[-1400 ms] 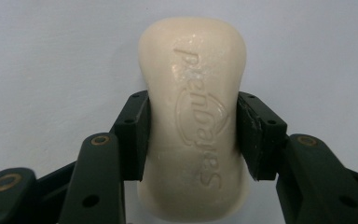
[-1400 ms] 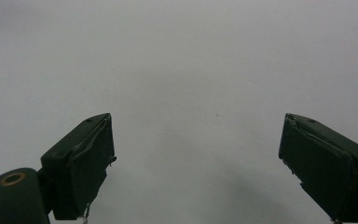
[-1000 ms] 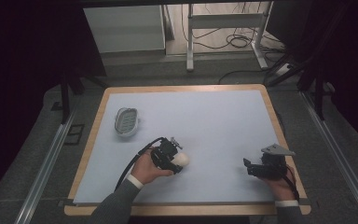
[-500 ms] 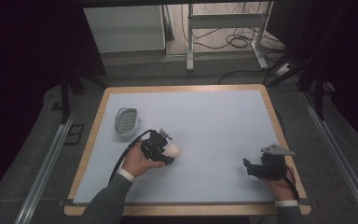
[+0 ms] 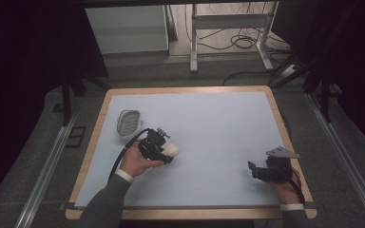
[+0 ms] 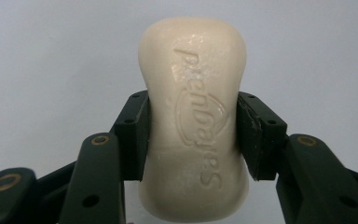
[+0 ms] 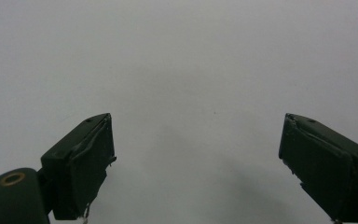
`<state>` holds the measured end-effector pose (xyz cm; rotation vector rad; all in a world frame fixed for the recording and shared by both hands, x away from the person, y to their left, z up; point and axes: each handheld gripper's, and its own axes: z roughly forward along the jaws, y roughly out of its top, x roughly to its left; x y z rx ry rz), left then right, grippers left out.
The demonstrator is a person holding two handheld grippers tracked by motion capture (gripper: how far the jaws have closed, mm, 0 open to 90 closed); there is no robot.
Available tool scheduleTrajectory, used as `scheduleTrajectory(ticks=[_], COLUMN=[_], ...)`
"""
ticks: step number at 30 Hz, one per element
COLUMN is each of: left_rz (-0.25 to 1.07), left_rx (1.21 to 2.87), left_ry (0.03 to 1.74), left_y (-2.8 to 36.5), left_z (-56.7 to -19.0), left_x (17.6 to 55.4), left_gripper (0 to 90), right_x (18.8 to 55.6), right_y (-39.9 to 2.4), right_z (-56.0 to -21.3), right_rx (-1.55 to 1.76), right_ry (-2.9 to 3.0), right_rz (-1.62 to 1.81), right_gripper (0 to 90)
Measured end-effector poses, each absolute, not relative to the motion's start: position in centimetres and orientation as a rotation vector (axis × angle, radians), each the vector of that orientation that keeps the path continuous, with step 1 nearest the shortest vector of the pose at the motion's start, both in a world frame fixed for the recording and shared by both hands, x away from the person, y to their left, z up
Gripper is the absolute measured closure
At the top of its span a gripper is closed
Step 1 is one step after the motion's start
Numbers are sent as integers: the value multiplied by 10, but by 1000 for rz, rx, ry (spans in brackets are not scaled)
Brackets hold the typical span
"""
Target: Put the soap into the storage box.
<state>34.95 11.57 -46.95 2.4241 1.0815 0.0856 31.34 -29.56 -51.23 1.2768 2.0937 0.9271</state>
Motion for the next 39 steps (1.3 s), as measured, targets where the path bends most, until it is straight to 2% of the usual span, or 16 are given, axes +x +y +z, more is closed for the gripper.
scheduleTrajectory(ticks=[39], left_rz=[154], left_rx=[2342], left_ry=[1190], left_y=[162], left_z=[-439], left_x=[370], left_gripper=[495], right_x=[315], right_y=[-297], right_z=[-515], right_rx=[1287], right_ry=[2096], right_rz=[915], right_gripper=[99])
